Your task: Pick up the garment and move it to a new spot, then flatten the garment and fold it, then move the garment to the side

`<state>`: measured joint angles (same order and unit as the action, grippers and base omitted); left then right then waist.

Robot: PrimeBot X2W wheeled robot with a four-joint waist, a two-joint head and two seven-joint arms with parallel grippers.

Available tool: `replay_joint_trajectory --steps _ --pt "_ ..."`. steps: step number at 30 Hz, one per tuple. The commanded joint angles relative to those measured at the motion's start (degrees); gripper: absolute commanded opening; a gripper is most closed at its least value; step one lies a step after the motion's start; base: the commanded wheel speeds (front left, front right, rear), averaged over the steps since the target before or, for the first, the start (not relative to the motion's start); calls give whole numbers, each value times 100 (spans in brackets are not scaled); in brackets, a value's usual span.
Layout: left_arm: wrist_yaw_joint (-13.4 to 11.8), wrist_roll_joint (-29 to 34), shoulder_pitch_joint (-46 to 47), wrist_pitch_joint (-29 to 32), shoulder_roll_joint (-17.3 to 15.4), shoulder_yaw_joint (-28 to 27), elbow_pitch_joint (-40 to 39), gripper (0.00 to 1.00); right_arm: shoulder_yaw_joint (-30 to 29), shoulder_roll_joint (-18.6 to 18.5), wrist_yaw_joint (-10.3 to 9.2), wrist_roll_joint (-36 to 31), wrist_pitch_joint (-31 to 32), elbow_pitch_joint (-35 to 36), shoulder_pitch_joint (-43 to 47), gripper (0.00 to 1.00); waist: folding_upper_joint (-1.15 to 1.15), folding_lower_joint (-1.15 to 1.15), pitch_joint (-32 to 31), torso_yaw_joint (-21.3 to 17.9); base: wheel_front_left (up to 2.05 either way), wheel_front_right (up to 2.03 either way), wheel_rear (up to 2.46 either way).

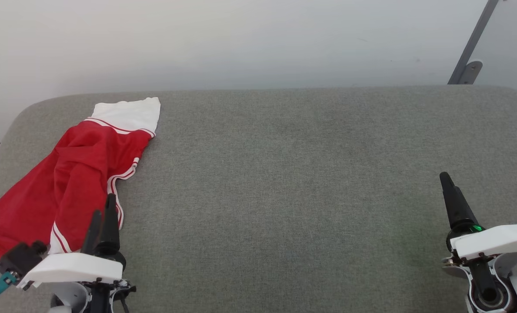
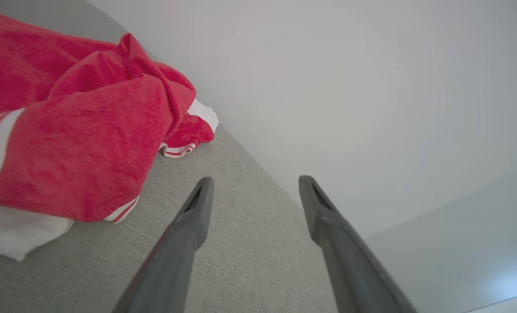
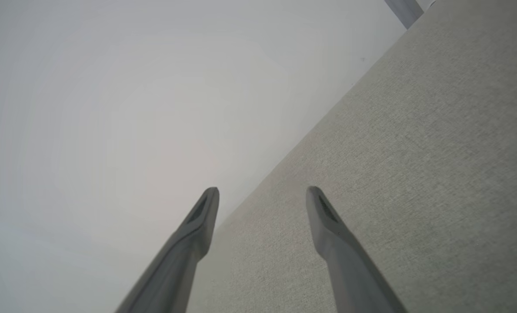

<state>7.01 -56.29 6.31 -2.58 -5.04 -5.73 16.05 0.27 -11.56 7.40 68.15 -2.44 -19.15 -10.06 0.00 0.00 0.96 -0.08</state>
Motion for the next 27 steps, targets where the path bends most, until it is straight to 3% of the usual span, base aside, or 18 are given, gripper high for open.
replay_joint_trajectory --steps 1,14,27 --pt "-36 271 172 -57 -47 -14 -111 100 41 -97 10 -217 -66 46 -159 100 0 0 1 -2 0 0 0" --pt "-292 1773 51 -306 -271 317 -234 100 86 -305 11 -2062 -315 8 -255 100 0 0 32 -15 0 0 0" --pt "-575 2616 -65 -522 -432 695 -240 100 -41 -322 11 -3537 -537 -79 -304 100 0 0 -7 -28 0 0 0"
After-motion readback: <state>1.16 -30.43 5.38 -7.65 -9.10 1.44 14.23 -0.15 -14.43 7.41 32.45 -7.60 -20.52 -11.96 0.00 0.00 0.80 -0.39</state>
